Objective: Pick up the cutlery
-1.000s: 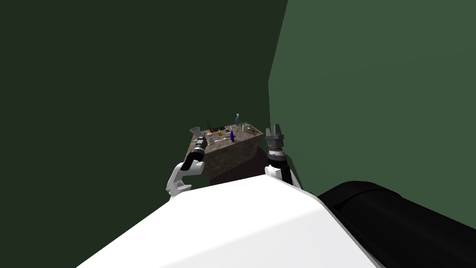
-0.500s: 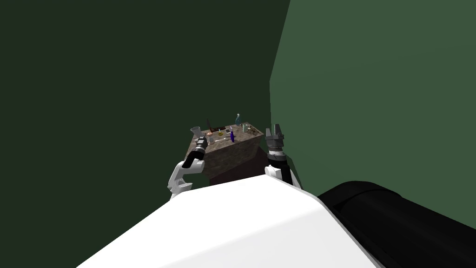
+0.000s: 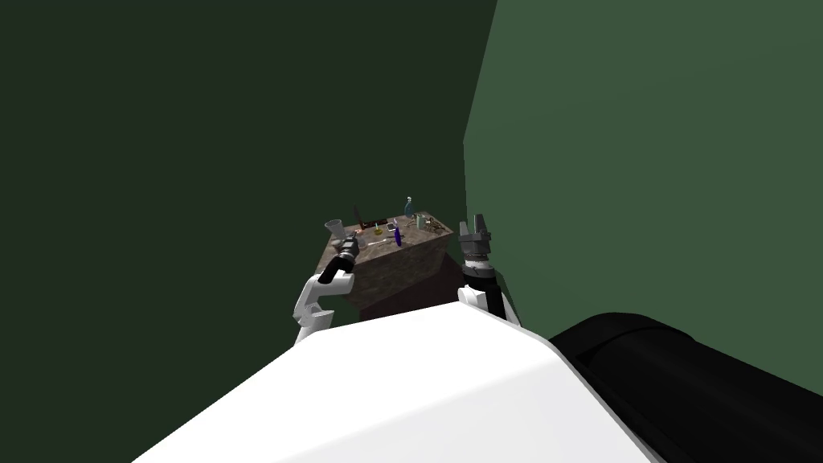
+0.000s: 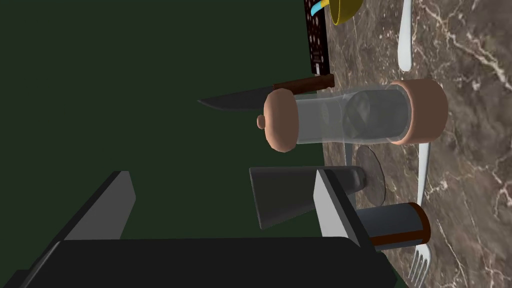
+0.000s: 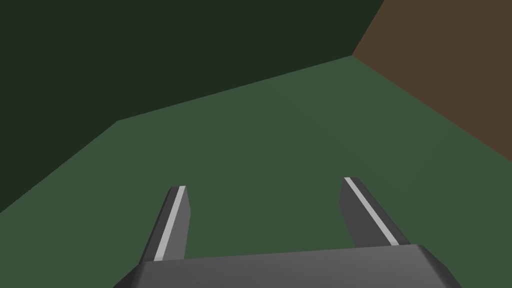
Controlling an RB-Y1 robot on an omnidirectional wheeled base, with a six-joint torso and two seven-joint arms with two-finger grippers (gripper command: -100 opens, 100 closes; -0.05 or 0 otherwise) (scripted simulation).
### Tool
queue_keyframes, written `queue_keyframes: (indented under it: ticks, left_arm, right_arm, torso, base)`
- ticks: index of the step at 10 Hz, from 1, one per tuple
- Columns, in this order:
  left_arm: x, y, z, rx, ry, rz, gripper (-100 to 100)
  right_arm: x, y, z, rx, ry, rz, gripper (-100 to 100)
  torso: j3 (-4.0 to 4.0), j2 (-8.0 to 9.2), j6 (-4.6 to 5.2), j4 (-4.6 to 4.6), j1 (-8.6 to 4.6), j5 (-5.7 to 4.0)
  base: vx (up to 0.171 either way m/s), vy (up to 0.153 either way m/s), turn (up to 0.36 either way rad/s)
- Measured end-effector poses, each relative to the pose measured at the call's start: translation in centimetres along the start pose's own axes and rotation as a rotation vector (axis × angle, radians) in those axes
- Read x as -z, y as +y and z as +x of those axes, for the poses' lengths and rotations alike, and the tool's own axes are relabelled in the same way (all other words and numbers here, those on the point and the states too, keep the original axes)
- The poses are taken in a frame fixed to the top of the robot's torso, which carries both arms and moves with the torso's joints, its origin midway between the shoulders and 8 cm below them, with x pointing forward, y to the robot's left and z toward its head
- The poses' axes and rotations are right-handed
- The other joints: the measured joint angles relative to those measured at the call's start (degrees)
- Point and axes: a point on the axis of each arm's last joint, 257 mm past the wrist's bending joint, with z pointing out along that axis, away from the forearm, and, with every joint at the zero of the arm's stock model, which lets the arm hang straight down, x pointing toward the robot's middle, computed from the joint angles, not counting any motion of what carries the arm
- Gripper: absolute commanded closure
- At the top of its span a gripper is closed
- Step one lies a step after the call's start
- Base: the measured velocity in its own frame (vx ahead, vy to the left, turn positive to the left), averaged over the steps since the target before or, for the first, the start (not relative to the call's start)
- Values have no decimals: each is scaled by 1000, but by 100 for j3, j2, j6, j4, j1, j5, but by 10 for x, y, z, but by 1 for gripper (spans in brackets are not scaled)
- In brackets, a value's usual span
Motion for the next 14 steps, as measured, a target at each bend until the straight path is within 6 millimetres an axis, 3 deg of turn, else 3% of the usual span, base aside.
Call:
queue_keyframes:
  ticks: [14]
  left_arm:
    - [-20, 74, -31, 36, -96, -349, -100]
  right_arm:
    - [0, 0, 0, 0, 0, 0, 0]
  torso:
    - [-7, -12, -1, -3, -3, -1]
  base:
    - [24, -39, -12]
